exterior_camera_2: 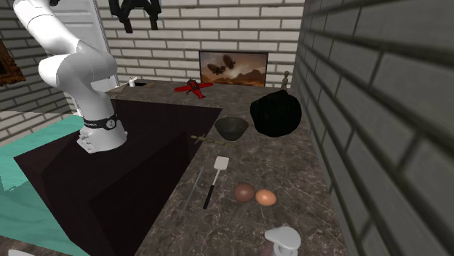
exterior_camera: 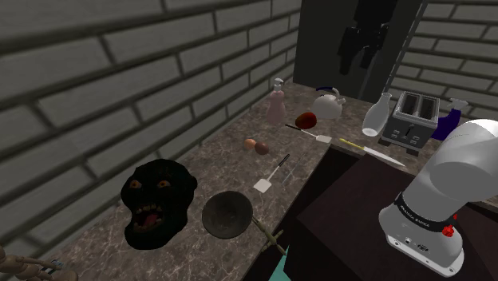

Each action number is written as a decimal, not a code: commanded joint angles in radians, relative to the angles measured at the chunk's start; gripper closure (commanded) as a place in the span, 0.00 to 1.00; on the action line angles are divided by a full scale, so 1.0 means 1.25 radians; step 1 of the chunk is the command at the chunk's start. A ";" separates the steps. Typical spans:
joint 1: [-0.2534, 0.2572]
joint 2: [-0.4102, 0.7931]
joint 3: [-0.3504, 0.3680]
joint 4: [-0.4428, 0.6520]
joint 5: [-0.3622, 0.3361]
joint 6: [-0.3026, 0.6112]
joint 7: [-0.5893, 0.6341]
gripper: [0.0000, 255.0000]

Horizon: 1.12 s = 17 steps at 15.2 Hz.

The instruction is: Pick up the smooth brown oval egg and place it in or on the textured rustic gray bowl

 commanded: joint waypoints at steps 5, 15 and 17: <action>0.002 0.090 -0.004 -0.017 -0.011 0.085 -0.036 0.00; 0.005 0.362 -0.010 0.013 -0.037 0.274 -0.111 0.00; 0.006 0.422 -0.010 0.031 -0.042 0.305 -0.123 0.00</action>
